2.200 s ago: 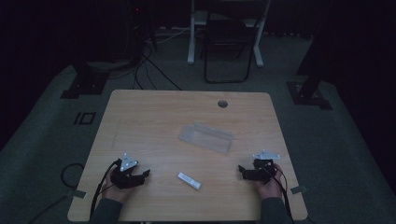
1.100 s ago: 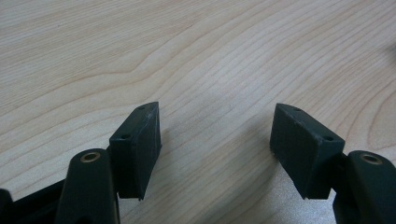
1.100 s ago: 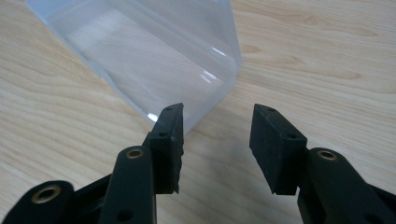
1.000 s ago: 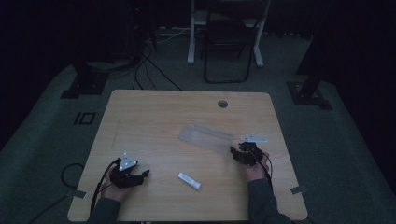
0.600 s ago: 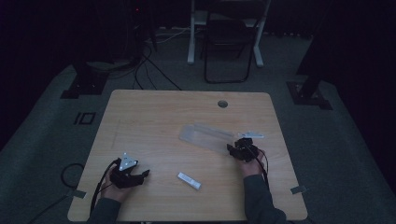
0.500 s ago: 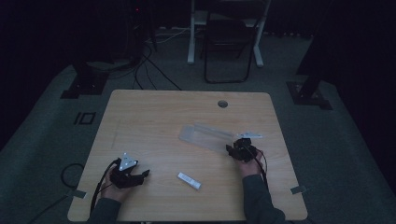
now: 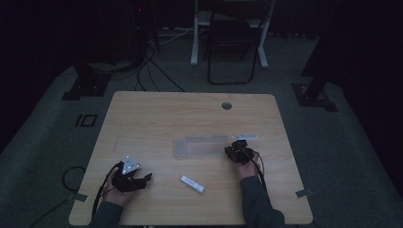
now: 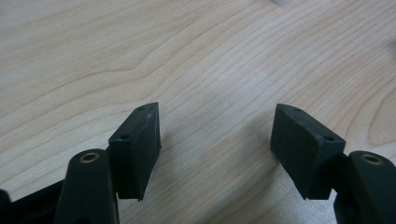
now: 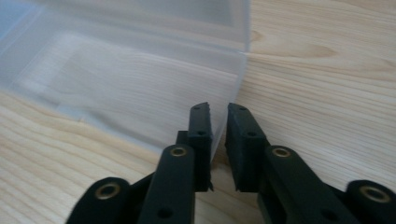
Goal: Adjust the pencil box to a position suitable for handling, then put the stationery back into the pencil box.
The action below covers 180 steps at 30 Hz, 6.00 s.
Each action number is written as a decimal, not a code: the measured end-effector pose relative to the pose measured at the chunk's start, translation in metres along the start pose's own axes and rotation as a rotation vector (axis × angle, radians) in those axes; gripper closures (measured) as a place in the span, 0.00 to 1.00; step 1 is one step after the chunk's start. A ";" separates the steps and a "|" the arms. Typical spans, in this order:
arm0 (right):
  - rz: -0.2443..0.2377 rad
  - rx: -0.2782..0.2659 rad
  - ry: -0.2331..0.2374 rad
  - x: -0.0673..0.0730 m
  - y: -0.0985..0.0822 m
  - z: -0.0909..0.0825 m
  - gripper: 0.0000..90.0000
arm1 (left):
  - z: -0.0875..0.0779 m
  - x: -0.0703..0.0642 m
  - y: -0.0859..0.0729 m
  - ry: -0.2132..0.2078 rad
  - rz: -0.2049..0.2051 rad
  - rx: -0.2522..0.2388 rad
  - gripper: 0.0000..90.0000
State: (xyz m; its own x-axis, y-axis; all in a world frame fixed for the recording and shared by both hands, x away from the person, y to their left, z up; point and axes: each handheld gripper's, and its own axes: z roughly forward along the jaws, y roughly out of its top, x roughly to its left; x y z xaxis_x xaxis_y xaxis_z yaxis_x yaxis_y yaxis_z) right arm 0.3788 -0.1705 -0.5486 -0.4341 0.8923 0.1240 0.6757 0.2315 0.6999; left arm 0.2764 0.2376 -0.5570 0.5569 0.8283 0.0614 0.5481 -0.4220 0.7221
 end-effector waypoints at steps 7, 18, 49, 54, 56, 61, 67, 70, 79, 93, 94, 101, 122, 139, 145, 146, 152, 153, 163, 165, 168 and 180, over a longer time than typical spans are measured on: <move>-0.046 -0.004 0.025 0.020 0.002 0.006 0.98 | -0.009 -0.006 0.004 -0.042 0.012 -0.077 0.39; -0.108 0.014 0.126 0.054 0.005 0.016 0.90 | -0.010 -0.024 0.023 -0.047 0.107 -0.145 0.46; -0.072 -0.016 -0.017 -0.016 -0.040 -0.040 0.59 | 0.018 -0.016 0.050 0.052 0.165 -0.106 0.93; -0.108 -0.011 -0.053 -0.022 -0.050 -0.044 0.58 | 0.011 -0.007 0.043 0.100 0.161 -0.098 0.93; -0.114 -0.012 -0.064 -0.024 -0.053 -0.046 0.58 | 0.010 -0.005 0.040 0.120 0.148 -0.098 0.93; -0.115 -0.041 -0.089 -0.032 -0.063 -0.049 0.57 | 0.006 0.002 0.035 0.156 0.113 -0.101 0.93; -0.097 -0.058 -0.073 -0.036 -0.065 -0.049 0.54 | 0.003 0.003 0.031 0.133 0.078 -0.115 0.85; -0.095 -0.065 -0.071 -0.037 -0.066 -0.049 0.53 | -0.001 0.003 0.030 0.117 0.073 -0.122 0.81; -0.103 -0.082 -0.064 -0.037 -0.068 -0.048 0.48 | -0.007 0.000 0.027 0.079 0.061 -0.135 0.72; -0.112 -0.079 -0.055 -0.037 -0.069 -0.049 0.45 | -0.020 -0.002 0.023 0.096 0.039 -0.153 0.61; -0.112 -0.079 -0.055 -0.037 -0.069 -0.049 0.45 | -0.020 -0.002 0.023 0.096 0.039 -0.153 0.61; -0.112 -0.078 -0.054 -0.037 -0.069 -0.049 0.45 | -0.032 -0.005 0.023 0.092 0.035 -0.186 0.57; -0.114 -0.078 -0.052 -0.037 -0.069 -0.049 0.44 | -0.049 -0.024 0.036 0.022 0.099 -0.198 0.57; -0.115 -0.077 -0.051 -0.036 -0.069 -0.049 0.43 | -0.043 -0.036 0.045 -0.060 0.122 -0.178 0.55; -0.115 -0.078 -0.051 -0.036 -0.069 -0.049 0.43 | -0.038 -0.041 0.046 -0.082 0.129 -0.176 0.55; -0.115 -0.078 -0.051 -0.036 -0.069 -0.049 0.43 | -0.037 -0.042 0.047 -0.087 0.132 -0.176 0.55; -0.115 -0.078 -0.051 -0.036 -0.069 -0.049 0.43 | -0.032 -0.048 0.048 -0.113 0.152 -0.172 0.55; -0.115 -0.078 -0.051 -0.036 -0.069 -0.049 0.43 | -0.031 -0.049 0.048 -0.119 0.160 -0.170 0.55; -0.115 -0.078 -0.051 -0.036 -0.069 -0.049 0.43 | -0.020 -0.065 0.056 -0.166 0.220 -0.154 0.53; -0.115 -0.078 -0.051 -0.036 -0.069 -0.049 0.43 | -0.018 -0.067 0.057 -0.186 0.229 -0.158 0.53; -0.115 -0.078 -0.050 -0.036 -0.069 -0.049 0.43 | -0.011 -0.071 0.059 -0.207 0.252 -0.147 0.52; -0.116 -0.077 -0.049 -0.036 -0.069 -0.049 0.43 | 0.016 -0.093 0.065 -0.326 0.322 -0.126 0.38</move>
State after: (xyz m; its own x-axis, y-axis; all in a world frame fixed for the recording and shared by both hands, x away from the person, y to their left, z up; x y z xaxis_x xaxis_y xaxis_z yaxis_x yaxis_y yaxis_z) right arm 0.3188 -0.2377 -0.5672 -0.4754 0.8797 0.0058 0.5742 0.3053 0.7596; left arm 0.2703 0.1277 -0.5265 0.8639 0.4954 0.0911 0.2466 -0.5736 0.7812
